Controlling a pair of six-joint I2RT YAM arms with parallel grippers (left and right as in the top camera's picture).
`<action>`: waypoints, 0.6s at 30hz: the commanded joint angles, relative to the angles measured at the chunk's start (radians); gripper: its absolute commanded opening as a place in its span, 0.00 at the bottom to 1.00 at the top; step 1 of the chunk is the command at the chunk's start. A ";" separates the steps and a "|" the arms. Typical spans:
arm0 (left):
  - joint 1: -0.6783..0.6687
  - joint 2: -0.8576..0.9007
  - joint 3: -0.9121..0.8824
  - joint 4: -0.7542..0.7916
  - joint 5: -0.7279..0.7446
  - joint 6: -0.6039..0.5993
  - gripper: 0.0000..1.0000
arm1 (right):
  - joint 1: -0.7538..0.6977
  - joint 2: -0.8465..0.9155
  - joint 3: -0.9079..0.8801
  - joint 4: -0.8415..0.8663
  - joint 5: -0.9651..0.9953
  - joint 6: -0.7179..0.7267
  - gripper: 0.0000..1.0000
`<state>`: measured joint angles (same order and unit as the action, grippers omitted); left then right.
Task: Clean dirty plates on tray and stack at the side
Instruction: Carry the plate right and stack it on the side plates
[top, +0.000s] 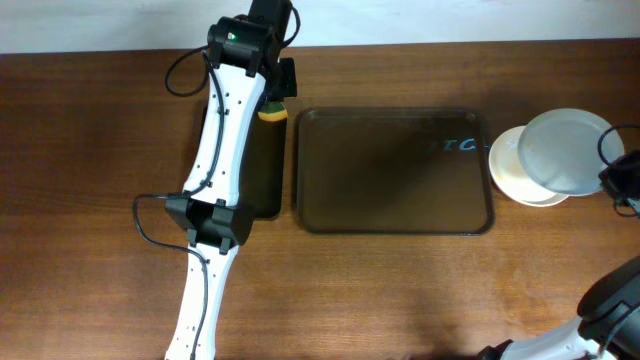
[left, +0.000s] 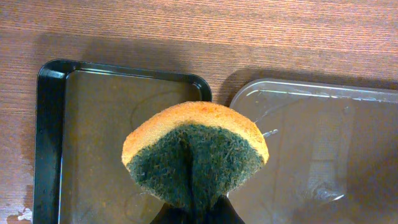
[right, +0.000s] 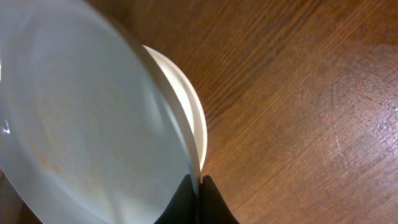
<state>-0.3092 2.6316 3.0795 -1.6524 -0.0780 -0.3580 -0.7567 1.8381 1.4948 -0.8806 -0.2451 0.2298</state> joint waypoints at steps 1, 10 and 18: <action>0.000 0.011 -0.003 0.005 0.010 0.008 0.00 | 0.066 0.037 0.008 0.064 0.083 0.015 0.04; 0.000 0.011 -0.003 0.007 0.015 0.008 0.00 | 0.179 0.150 0.027 0.024 0.196 0.042 0.36; 0.035 0.011 -0.003 -0.032 0.052 0.021 0.00 | 0.293 0.135 0.518 -0.415 0.008 -0.017 0.38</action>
<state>-0.3050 2.6316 3.0795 -1.6619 -0.0284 -0.3576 -0.5533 1.9877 1.9110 -1.2266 -0.1429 0.2531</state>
